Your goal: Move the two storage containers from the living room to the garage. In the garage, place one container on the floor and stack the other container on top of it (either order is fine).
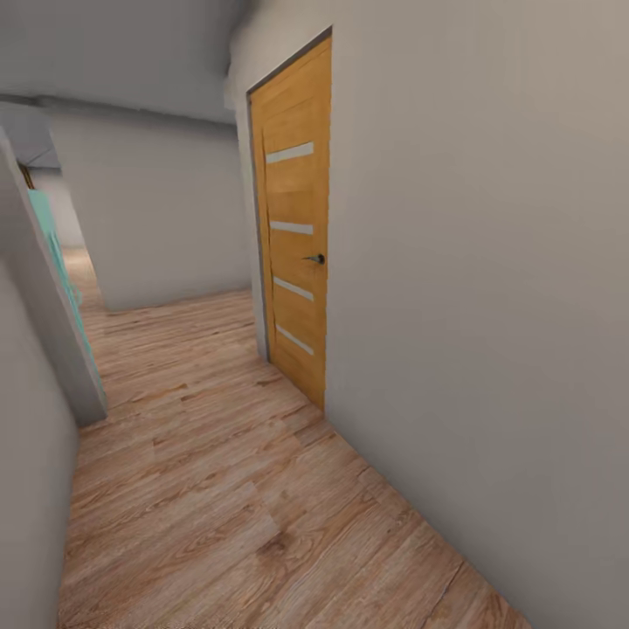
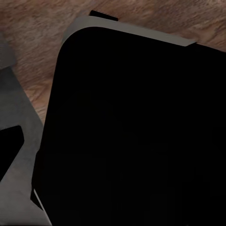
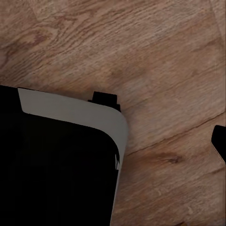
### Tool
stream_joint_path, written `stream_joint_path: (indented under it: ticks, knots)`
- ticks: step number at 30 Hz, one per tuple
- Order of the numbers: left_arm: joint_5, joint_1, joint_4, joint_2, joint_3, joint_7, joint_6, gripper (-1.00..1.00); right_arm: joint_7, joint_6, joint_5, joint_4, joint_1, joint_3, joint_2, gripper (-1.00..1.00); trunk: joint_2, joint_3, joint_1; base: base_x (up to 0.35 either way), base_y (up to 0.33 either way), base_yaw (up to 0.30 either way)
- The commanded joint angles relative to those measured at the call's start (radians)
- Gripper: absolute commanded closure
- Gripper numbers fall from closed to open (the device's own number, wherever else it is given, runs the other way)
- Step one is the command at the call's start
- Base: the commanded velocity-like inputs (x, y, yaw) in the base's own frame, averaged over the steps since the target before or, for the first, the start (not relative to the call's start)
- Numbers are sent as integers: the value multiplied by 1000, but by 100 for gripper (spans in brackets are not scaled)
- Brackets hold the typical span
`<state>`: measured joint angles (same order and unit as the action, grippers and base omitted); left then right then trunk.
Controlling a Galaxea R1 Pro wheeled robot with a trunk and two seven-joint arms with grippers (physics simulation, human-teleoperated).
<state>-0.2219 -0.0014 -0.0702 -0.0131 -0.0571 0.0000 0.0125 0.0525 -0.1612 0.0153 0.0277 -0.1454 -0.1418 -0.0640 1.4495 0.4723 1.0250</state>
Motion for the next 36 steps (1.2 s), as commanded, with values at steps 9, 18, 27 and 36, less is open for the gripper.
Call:
stream_joint_path:
  ticks: [9,18,27,36]
  knots:
    - [-2,0,0,1,-4,0,1,-100,1,-5,-2,3,-2,3,0,-100,1,1,0,0,0,274]
    - [-2,0,0,1,-4,0,1,-100,2,-5,-42,4,-2,39,1,-100,1,1,0,0,0,277]
    - [-7,0,0,-3,-7,0,1,-100,3,-4,-67,3,-2,58,0,-100,1,1,0,0,0,244]
    - [-7,0,1,-8,-5,-1,0,-100,2,-3,-63,3,-2,56,1,-100,1,1,0,48,-6,86]
